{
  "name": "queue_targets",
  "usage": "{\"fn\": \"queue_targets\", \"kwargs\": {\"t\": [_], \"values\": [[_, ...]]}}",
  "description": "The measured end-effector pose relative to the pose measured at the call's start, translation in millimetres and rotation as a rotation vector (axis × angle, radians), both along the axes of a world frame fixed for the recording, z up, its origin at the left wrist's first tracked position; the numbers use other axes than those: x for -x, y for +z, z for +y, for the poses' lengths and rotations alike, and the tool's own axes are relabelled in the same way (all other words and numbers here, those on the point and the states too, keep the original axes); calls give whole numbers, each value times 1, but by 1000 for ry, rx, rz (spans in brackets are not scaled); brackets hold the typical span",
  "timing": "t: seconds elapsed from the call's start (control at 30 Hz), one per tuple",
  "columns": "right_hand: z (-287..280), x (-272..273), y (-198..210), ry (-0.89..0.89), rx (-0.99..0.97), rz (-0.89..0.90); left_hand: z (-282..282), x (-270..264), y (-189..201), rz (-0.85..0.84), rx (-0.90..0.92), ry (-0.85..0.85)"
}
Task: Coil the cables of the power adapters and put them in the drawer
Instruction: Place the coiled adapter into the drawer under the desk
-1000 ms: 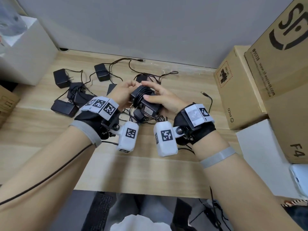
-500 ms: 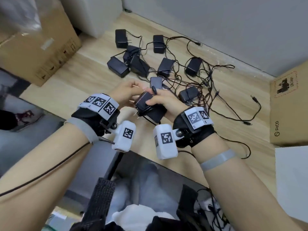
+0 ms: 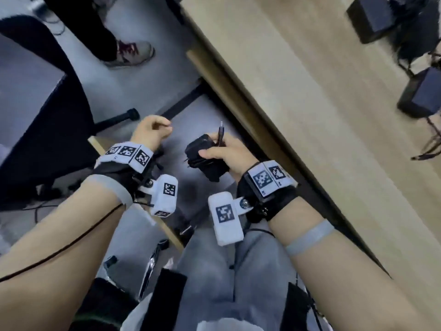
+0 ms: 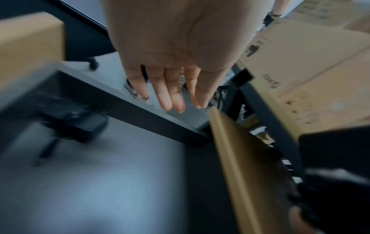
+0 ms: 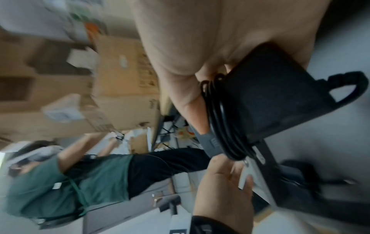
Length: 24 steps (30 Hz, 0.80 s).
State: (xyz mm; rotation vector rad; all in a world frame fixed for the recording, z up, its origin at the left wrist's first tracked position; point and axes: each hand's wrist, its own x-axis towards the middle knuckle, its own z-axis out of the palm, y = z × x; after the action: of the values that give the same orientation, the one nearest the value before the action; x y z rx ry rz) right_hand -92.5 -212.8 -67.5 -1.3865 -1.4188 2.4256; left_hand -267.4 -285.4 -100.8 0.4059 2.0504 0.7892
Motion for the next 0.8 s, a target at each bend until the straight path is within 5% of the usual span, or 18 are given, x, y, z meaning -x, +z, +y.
{"fn": "queue_targets", "kwargs": {"t": [0.13,0.23,0.43,0.53,0.67,0.8], "values": [[-32,24,-69,-30,164,-90,-54,13,-42,367,244,71],[-52,37,-116,-78,289,-166,-84,18,-57,507,314,304],[-72,66,-181,154,224,-294,-130,35,-102,23,166,476],[-75,81,-193,260,109,-362,-137,34,-108,23,95,428],[-77,86,-202,194,55,-465,-142,36,-108,13,14,392],[-73,85,-200,209,186,-521,-142,33,-105,-51,-32,407]]}}
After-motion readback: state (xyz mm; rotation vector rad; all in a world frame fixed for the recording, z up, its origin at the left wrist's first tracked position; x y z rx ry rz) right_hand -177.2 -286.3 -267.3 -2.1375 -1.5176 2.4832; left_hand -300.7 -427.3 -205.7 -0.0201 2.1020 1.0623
